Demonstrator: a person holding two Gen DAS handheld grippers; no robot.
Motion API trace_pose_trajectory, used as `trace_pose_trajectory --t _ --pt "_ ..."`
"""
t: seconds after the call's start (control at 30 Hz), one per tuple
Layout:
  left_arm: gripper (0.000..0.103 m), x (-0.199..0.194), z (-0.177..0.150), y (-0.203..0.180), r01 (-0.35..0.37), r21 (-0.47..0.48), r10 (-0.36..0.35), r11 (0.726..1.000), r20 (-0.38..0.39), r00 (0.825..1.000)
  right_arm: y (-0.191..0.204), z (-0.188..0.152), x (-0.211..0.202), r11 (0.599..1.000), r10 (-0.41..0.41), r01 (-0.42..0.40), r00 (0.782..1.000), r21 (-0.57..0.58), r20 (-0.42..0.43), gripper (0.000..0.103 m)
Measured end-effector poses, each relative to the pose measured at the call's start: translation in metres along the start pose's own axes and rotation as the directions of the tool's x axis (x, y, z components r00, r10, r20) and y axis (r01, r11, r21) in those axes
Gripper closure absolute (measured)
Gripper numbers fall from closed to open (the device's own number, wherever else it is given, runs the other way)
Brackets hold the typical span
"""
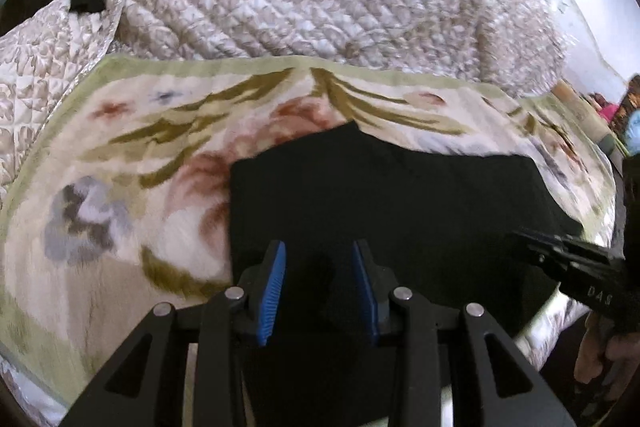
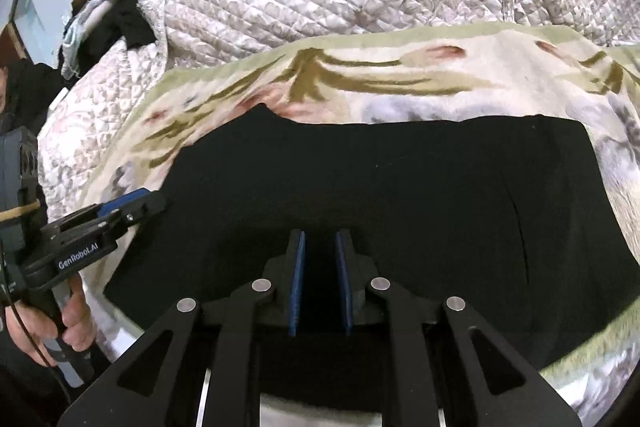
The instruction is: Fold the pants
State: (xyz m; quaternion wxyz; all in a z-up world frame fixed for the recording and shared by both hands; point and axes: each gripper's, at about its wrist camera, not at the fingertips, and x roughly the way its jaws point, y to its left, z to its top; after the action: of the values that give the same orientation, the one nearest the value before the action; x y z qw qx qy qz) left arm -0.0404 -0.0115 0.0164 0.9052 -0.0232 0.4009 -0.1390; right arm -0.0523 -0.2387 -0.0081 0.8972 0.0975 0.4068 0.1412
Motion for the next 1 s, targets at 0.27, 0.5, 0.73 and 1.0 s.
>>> trace_pose_trajectory --t 0.27,0.5,0.73,1.0 --pt "0.066 0.001 -0.026 -0.014 0.048 0.038 -0.046 0.998 -0.045 0.998 -0.024 -0.031 -0.011 0.996 -0.031 0.033 0.999 0.086 -0.021 0.088" --pt "0.057 0.000 -0.025 -0.022 0.099 0.041 -0.096 0.994 -0.057 0.994 -0.070 -0.035 -0.043 0.963 -0.131 0.119 0.991 0.241 0.034 0.083" --pt "0.057 -0.002 -0.027 -0.037 0.150 0.073 -0.145 0.986 -0.073 0.987 -0.096 -0.050 -0.056 0.913 -0.151 0.113 0.986 0.392 0.066 0.063" --pt "0.057 -0.006 -0.020 -0.035 0.168 0.064 -0.166 0.984 -0.041 0.985 -0.125 -0.057 -0.067 0.854 -0.175 0.107 0.981 0.509 0.088 0.047"
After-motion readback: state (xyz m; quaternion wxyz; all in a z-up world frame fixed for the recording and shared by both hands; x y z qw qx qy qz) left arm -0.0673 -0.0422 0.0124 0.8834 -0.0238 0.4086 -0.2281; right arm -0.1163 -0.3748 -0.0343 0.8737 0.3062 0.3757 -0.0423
